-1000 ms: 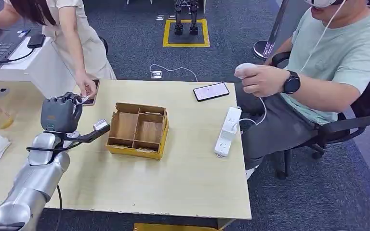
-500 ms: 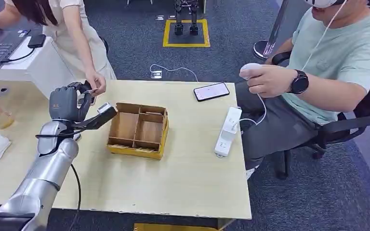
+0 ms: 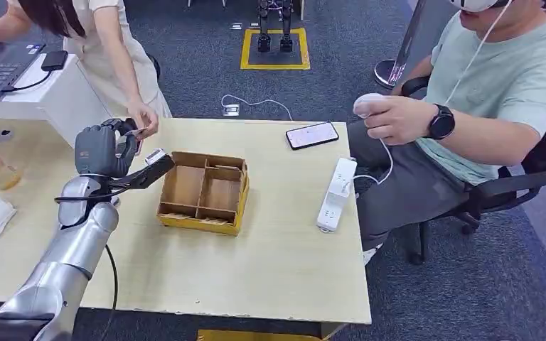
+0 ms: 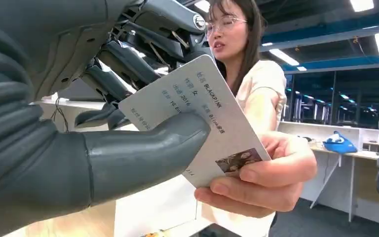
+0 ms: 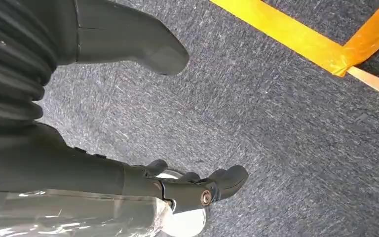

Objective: Pass the card to the sensor for recognition and then transmit it.

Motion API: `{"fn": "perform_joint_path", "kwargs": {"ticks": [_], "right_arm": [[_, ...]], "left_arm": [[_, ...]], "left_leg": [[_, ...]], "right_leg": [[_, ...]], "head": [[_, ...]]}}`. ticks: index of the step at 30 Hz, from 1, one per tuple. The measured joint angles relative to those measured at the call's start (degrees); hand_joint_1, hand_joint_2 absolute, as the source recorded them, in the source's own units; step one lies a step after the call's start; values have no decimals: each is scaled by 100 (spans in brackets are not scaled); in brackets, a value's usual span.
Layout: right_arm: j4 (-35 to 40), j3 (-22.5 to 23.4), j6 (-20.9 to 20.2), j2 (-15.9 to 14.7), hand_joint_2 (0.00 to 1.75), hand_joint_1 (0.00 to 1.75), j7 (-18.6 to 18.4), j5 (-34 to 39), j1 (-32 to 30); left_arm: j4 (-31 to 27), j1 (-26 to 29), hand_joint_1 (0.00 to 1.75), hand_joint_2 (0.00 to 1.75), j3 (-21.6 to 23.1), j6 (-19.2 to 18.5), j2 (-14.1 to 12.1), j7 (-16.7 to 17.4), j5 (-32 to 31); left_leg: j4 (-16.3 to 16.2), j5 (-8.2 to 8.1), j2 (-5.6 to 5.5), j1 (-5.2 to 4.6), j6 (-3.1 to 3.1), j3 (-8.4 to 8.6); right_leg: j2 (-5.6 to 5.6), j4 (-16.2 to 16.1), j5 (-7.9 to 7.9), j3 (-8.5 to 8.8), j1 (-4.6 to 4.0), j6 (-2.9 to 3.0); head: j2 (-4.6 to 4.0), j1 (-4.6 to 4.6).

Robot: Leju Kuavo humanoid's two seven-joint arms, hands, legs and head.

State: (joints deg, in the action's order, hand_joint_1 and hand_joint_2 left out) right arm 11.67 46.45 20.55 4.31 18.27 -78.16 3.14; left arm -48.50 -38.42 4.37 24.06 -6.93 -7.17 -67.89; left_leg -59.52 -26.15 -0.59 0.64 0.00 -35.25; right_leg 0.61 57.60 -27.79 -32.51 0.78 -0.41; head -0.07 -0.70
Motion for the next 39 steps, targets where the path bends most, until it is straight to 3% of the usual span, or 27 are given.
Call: {"fn": "perform_joint_path", "kwargs": {"ticks": [13, 30, 33, 39], "right_arm": [[4, 70, -9, 0, 175, 0, 2, 0, -5], [22, 146, -15, 0, 175, 0, 9, -109, -6], [24, 160, -15, 0, 175, 0, 9, -142, -6], [24, 219, -15, 0, 175, 0, 17, -201, -4]], "left_arm": [[-90, -134, 175, 175, -28, -697, -160, -122, 48], [-442, -12, 175, 175, -116, -457, -138, 162, -306], [-582, 94, 175, 175, -186, -238, -109, 101, -332], [-702, 174, 175, 175, -208, -238, -96, 358, -1076]], "left_leg": [[1, 0, 0, 1, 0, 0], [1, 0, 0, 0, 0, -1], [1, 0, 0, 0, 0, -1], [1, 0, -1, 0, 0, -2]], "right_leg": [[0, 0, 0, 0, -1, 0], [0, 0, 0, 0, -1, 0], [0, 0, -1, 0, -1, 0], [-1, 0, -1, 0, 0, -1]], "head": [[0, 0], [0, 0], [0, 0], [0, 0]]}}
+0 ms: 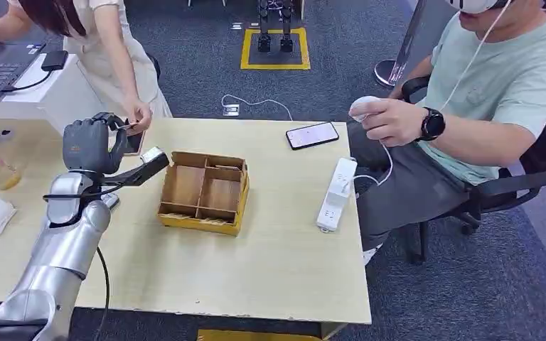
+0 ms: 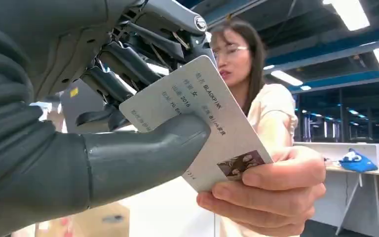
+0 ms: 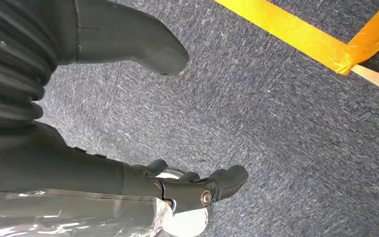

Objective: Pass the card to the sensor for recognition and then transmit it.

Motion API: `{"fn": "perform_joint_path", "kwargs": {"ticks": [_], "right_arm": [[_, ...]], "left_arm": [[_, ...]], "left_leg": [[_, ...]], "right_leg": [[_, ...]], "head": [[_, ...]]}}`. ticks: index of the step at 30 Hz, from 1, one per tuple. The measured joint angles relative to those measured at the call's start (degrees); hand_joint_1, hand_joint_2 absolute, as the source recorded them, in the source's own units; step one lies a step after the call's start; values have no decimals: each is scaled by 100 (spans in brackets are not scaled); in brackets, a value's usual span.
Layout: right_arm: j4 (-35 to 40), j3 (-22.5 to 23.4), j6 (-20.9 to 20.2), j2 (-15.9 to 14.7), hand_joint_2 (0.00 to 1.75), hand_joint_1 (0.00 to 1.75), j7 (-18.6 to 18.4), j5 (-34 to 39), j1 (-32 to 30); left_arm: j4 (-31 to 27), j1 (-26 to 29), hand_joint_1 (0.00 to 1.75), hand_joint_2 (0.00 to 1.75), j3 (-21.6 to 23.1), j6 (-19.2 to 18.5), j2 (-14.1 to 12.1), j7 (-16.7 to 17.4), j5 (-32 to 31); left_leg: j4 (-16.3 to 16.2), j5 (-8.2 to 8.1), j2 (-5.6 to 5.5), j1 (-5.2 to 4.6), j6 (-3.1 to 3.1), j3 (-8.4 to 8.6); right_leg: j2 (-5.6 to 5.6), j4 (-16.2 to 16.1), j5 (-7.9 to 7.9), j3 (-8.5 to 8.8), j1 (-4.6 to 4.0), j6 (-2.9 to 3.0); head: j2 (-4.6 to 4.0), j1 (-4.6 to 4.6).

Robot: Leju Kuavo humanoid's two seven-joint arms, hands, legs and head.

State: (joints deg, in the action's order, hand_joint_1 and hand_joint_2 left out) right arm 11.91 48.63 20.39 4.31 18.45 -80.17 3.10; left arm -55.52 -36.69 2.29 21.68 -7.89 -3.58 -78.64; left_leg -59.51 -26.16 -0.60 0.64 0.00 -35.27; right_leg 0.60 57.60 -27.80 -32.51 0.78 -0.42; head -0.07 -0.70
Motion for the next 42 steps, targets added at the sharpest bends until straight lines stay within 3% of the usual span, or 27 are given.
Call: {"fn": "perform_joint_path", "kwargs": {"ticks": [5, 6, 22, 35, 38, 42], "right_arm": [[0, 15, -61, 0, 175, 0, 37, -61, 0], [0, 15, -66, 0, 175, 0, 46, -63, 1], [0, 61, -63, 2, 175, 0, 70, -118, 4], [9, 146, -61, 31, 175, 0, 70, -159, 7], [22, 157, -61, 35, 175, 0, 72, -160, 7], [31, 197, -66, 35, 175, 0, 105, -157, 6]], "left_arm": [[9, -1, 175, 175, 0, 7, -44, -146, -52], [11, -1, 0, 175, 0, 9, -50, -159, -43], [28, 24, 0, 175, -61, 112, 17, -9, 38], [9, 61, 0, 175, -72, 153, 118, 146, -271], [9, 62, 0, 175, -74, -110, 122, -80, -38], [11, 54, 0, 175, -79, -962, 17, -615, 587]], "left_leg": [[0, 0, 0, 0, 0, 0], [0, 0, 0, 0, 0, 0], [0, 0, 0, 0, 0, 1], [0, 0, -1, 0, 0, 0], [0, 0, 0, 0, 0, 0], [0, 0, 2, 0, 0, 1]], "right_leg": [[0, 0, 0, 0, 0, 0], [0, 0, 0, 0, 0, 0], [0, 0, 0, 0, 0, 0], [-1, 0, 0, 0, 0, 0], [-1, 0, 0, 1, 0, 0], [2, 0, 0, 0, 0, 0]], "head": [[0, 0], [0, 0], [0, 0], [0, 0], [0, 0], [0, 0]]}}
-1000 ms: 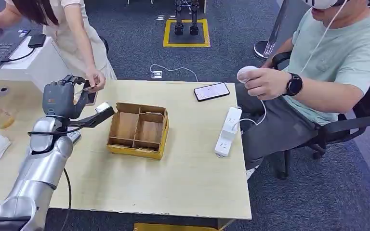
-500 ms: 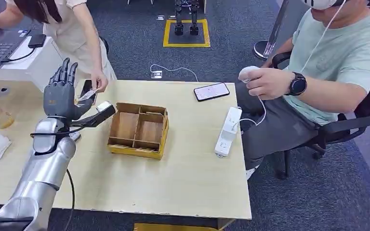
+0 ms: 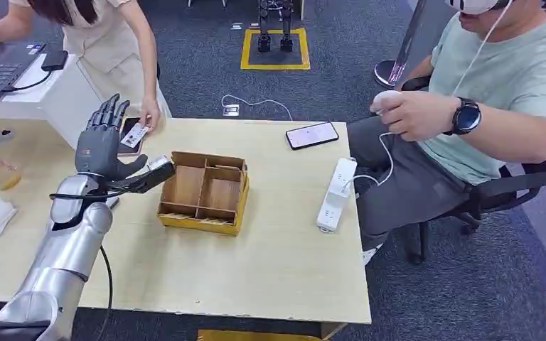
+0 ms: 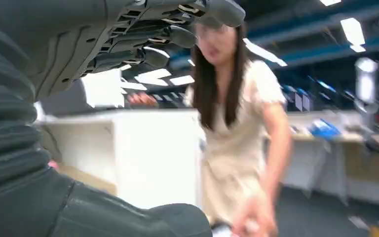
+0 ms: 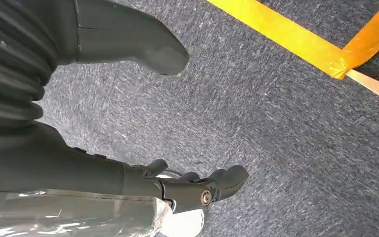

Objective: Pass the card to the sensor for recognition and then transmit it.

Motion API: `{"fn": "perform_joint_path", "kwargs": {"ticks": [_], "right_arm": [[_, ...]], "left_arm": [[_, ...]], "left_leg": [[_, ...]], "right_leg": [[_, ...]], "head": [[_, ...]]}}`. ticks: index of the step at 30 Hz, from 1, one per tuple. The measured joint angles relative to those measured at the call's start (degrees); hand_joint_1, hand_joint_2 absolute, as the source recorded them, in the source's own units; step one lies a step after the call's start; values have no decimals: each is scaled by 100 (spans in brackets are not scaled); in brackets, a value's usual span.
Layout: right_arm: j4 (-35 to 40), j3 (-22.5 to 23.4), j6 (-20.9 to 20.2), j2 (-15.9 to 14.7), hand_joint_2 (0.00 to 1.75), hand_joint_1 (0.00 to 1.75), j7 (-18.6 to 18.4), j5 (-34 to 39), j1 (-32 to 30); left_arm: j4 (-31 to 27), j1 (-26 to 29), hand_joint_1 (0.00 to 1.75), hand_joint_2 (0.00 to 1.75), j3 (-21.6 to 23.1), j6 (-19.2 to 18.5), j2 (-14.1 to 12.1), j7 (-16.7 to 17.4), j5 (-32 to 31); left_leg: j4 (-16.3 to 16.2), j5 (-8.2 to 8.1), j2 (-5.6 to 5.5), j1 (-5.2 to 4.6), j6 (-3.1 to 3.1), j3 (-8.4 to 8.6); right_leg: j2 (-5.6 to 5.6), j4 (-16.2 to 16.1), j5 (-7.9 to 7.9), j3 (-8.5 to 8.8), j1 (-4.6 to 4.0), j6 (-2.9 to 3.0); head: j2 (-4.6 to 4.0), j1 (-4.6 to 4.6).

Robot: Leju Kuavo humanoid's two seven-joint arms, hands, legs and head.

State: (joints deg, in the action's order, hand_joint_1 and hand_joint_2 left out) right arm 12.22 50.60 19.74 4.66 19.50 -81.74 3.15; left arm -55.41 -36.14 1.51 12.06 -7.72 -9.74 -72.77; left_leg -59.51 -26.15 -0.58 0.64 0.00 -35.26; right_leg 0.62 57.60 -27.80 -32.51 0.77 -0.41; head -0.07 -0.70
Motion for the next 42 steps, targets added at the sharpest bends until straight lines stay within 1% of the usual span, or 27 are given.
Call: {"fn": "perform_joint_path", "kwargs": {"ticks": [1, 3, 7, 13, 16, 19, 22, 25, 26, 27, 30, 31, 33, 36, 39, 42], "right_arm": [[0, 7, -2, 0, 175, 0, 9, 0, -2], [0, 33, -13, 0, 175, 0, 22, -2, -6], [0, 79, -15, 0, 175, 0, 44, -2, 0], [7, 98, -13, 0, 175, 0, 52, -4, 0], [7, 105, -15, 0, 175, 0, 68, -15, 0], [7, 123, -15, 0, 175, 0, 70, -44, -4], [7, 164, -17, 0, 175, 0, 74, -77, -4], [7, 225, -17, 0, 175, 0, 107, -96, -5], [7, 241, -15, 0, 175, 0, 107, -107, -4], [7, 247, -15, 0, 175, 0, 109, -107, -3], [9, 288, -13, 0, 175, 0, 109, -107, -3], [9, 317, -11, 0, 175, 0, 109, -100, -3], [9, 359, -11, 0, 175, 0, 109, -85, -5], [9, 400, -13, 0, 175, 0, 76, -85, -27], [15, 431, -13, 0, 175, 0, 87, -61, -21], [20, 466, -2, 0, 175, 0, 94, -4, -22]], "left_arm": [[4, -9, 0, 175, 0, -210, -66, -168, 216], [13, -37, 0, 175, 0, -475, -220, -412, 534], [24, -79, 0, 175, 0, -596, -413, -491, 637], [24, -91, 0, 175, 0, -635, -507, -493, 659], [26, -122, 0, 175, 9, -924, -623, -585, 933], [46, -227, 0, 175, 94, -1268, -906, -742, 1267], [37, -342, 0, 175, 284, -1621, -1294, -875, 1770], [-109, -403, 0, 175, 465, -1985, -1721, -891, 2330], [-151, -415, 0, 175, 512, -2054, -1795, -877, 2423], [-193, -429, 0, 175, 569, -2126, -1928, -847, 2504], [-404, -428, 0, 175, 849, -2270, -2363, -771, 2689], [-530, -389, 0, 175, 952, -2300, -2547, -755, 2757], [-939, -154, 0, 175, 1082, -2465, -3019, -663, 3034], [-1629, 241, 0, 175, 1158, -2710, -3701, -505, 3508], [-2283, 596, 0, 175, 1167, -2852, -4239, -388, 3811], [-3026, 1076, 0, 175, 1167, -2862, -4791, -237, 3999]], "left_leg": [[0, 0, 3, 0, 0, 0], [0, 0, 5, 1, 0, 1], [1, 0, 2, 1, 0, 0], [1, 0, 2, 0, 0, 0], [1, 0, 7, 0, 0, 1], [1, 0, 11, 1, 0, 1], [2, 0, 19, 6, 1, 1], [4, 0, 23, 6, 2, 1], [4, 0, 23, 6, 2, 1], [5, -1, 23, 6, 2, 1], [7, -2, 31, 6, 3, 0], [9, -2, 31, 5, 4, -2], [10, -8, 57, 4, 10, 5], [9, -8, 60, 5, 9, 3], [9, -12, 57, 5, 11, -2], [9, -14, 60, 4, 13, 0]], "right_leg": [[3, 0, 0, -1, 0, 0], [4, 0, 0, -3, 0, 0], [1, 0, -1, -3, 0, 1], [2, 0, 0, -2, 1, 0], [6, 0, 0, -4, 0, 0], [9, 0, 1, -5, 0, 1], [15, 2, 0, -7, -1, 2], [18, 4, -1, -9, -1, 4], [19, 4, -2, -9, -2, 4], [19, 4, -2, -9, -2, 5], [27, 4, -2, -10, -2, 5], [29, 6, -2, -8, -4, 5], [59, 7, -2, -12, -3, 5], [59, 6, -5, -18, -3, 6], [55, 5, -8, -19, -3, 9], [58, 4, -7, -21, -2, 8]], "head": [[0, 0], [0, 0], [0, 0], [0, 0], [0, 0], [0, 0], [0, 0], [0, 0], [0, 0], [0, 0], [0, 0], [0, 0], [0, -2], [2, -5], [0, 0], [0, -9]]}}
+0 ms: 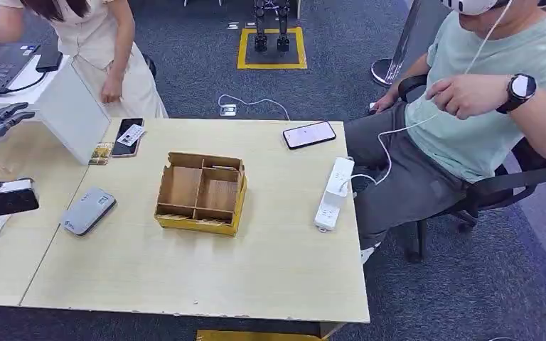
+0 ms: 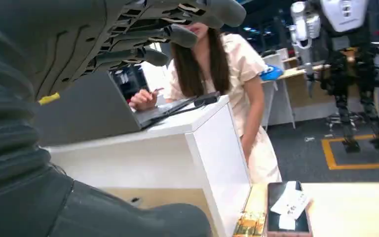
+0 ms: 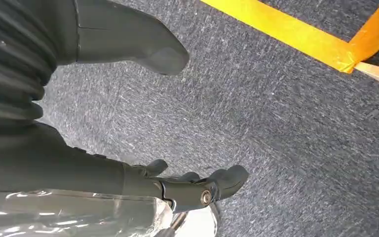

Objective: Pass the card to the sensor for recognition and then transmit it.

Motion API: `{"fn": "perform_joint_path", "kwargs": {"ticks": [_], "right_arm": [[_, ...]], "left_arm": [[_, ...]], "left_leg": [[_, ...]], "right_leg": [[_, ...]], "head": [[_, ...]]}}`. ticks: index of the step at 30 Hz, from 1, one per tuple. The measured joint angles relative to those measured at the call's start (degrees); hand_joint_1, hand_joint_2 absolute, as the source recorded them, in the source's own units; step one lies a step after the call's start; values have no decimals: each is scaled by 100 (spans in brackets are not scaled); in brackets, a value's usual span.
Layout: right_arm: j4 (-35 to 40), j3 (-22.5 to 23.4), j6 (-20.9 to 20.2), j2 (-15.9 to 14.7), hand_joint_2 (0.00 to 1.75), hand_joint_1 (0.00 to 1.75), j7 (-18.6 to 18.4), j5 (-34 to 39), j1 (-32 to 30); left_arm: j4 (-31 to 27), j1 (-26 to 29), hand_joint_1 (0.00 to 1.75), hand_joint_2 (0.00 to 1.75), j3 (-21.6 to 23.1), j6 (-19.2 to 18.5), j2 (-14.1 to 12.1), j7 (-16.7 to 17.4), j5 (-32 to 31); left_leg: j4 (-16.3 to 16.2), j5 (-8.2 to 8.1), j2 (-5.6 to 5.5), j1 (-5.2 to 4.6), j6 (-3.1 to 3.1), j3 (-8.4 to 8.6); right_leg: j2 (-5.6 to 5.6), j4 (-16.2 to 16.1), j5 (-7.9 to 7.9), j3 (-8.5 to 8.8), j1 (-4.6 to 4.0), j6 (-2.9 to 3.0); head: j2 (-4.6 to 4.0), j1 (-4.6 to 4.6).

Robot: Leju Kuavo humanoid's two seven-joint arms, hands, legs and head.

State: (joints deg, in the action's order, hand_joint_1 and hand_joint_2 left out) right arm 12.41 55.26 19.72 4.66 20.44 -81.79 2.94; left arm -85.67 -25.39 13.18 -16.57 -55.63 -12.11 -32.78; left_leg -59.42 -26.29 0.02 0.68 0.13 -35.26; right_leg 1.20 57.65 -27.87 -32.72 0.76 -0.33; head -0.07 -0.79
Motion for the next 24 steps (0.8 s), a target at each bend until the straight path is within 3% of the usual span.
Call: {"fn": "perform_joint_path", "kwargs": {"ticks": [4, 12, 16, 20, 22, 24], "right_arm": [[4, 35, 0, 0, 175, 0, 2, 2, 6], [11, 61, 9, 0, 175, 0, -4, 20, 7], [20, 96, 17, 0, 175, 0, -35, 72, -4], [24, 168, 44, 4, 175, 0, -37, 103, 4], [26, 201, 55, 18, 175, 0, -35, 105, 7], [31, 216, 81, 44, 175, 0, -35, 103, 25]], "left_arm": [[-612, 395, 0, 175, -2, 2, -448, 109, 83], [-1077, 723, 0, 175, -2, 4, -819, 120, 131], [-1768, 1651, 0, 175, -267, 107, -1193, 356, 223], [-2307, 2228, 0, 175, -684, 153, -1050, 255, -441], [-2294, 2061, 0, 175, -568, 376, -678, 109, -1245], [-2073, 1757, 0, 175, -226, 707, -138, 87, -1940]], "left_leg": [[0, 0, -8, 1, 0, -1], [0, 1, -12, 1, 0, 2], [0, -3, -1, -1, -1, 4], [-1, -13, -16, -3, -7, 4], [0, -13, -40, -10, -8, 5], [0, -10, -67, -7, -12, 7]], "right_leg": [[-13, -1, 0, 3, 0, 0], [-16, 0, 1, 12, 0, 0], [1, 0, 0, 6, 0, 0], [-21, -11, -9, 8, 2, -1], [-45, -11, -20, 13, 10, -15], [-71, -11, -20, 20, 13, -15]], "head": [[0, 2], [0, 4], [0, 2], [0, 4], [0, -2], [0, -2]]}}
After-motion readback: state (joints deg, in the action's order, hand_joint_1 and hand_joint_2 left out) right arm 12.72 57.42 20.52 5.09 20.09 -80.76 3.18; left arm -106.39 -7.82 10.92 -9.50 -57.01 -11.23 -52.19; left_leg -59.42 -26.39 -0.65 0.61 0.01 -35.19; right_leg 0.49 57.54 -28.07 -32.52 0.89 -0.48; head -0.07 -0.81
